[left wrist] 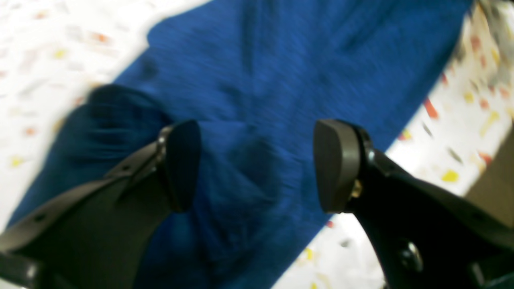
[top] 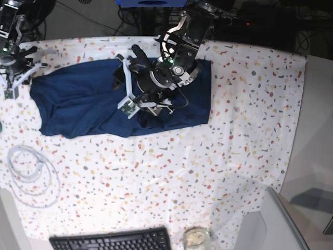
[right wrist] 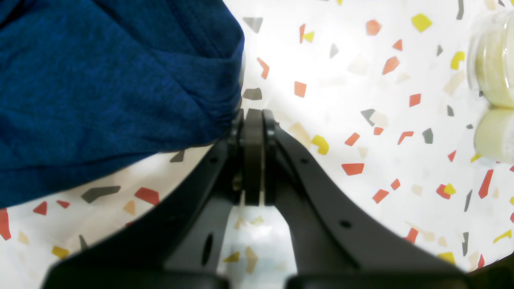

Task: Layout the t-shirt on the table in an organized manner, then fold the t-shirt properly
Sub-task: 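Release the fabric with the left gripper and raise it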

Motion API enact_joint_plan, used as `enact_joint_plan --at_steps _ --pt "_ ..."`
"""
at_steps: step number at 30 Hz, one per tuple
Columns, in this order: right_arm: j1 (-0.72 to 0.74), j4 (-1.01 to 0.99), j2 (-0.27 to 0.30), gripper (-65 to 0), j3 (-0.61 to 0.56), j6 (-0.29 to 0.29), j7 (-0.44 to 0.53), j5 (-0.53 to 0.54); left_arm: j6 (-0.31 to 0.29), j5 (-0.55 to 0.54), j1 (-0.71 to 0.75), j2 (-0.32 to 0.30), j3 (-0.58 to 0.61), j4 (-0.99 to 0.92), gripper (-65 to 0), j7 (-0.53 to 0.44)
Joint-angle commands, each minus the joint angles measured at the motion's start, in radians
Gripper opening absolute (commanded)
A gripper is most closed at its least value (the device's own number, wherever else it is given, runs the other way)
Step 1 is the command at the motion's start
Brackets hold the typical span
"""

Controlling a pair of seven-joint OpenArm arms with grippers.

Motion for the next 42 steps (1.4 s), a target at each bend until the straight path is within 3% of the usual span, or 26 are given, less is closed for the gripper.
enact_joint_plan --at_steps 1,4,6,7,11,15,19,30,36,42 --pt "0.001 0.018 0.015 -65.0 0.007 -0.002 0.020 0.008 -0.002 -0.016 -0.014 0.017 0.026 0.026 -23.0 -0.025" --pt "0.001 0.018 0.015 -65.0 0.007 -0.002 0.020 0.008 -0.002 -0.016 -0.009 0.017 0.070 0.076 -23.4 -0.024" --pt "0.001 0.018 0.015 -65.0 0.007 -0.002 0.020 0.008 0.000 -0.007 0.001 0.015 0.072 0.141 -27.0 -0.022" --pt "0.001 0.018 0.015 -65.0 0.007 -0.002 0.020 0.008 0.017 -0.005 0.014 0.012 0.064 0.173 -32.1 -0.010" --pt "0.001 0.018 0.015 -65.0 0.007 -0.002 0.020 0.008 0.152 -0.004 0.021 -0.017 -0.056 0.257 -65.0 0.051" --pt "0.001 0.016 0.015 -65.0 0.007 -0.002 0.020 0.008 0.218 -0.004 0.018 -0.093 -0.126 0.245 -65.0 0.051" --pt "0.004 0.015 0.015 -65.0 0.007 -0.002 0.020 0.008 0.273 -0.004 0.018 -0.132 -0.128 0.217 -65.0 0.051" --pt "0.003 0.018 0.014 -65.0 0.007 -0.002 0.020 0.008 0.278 -0.014 0.043 -0.126 -0.117 0.128 -65.0 0.051" --pt "0.003 0.018 0.015 -65.0 0.007 -0.002 0.020 0.008 0.278 -0.014 0.060 -0.126 0.021 0.134 -65.0 0.057" --pt "0.001 0.018 0.015 -65.0 0.007 -0.002 0.020 0.008 0.276 -0.016 0.096 -0.126 0.087 0.139 -65.0 0.059"
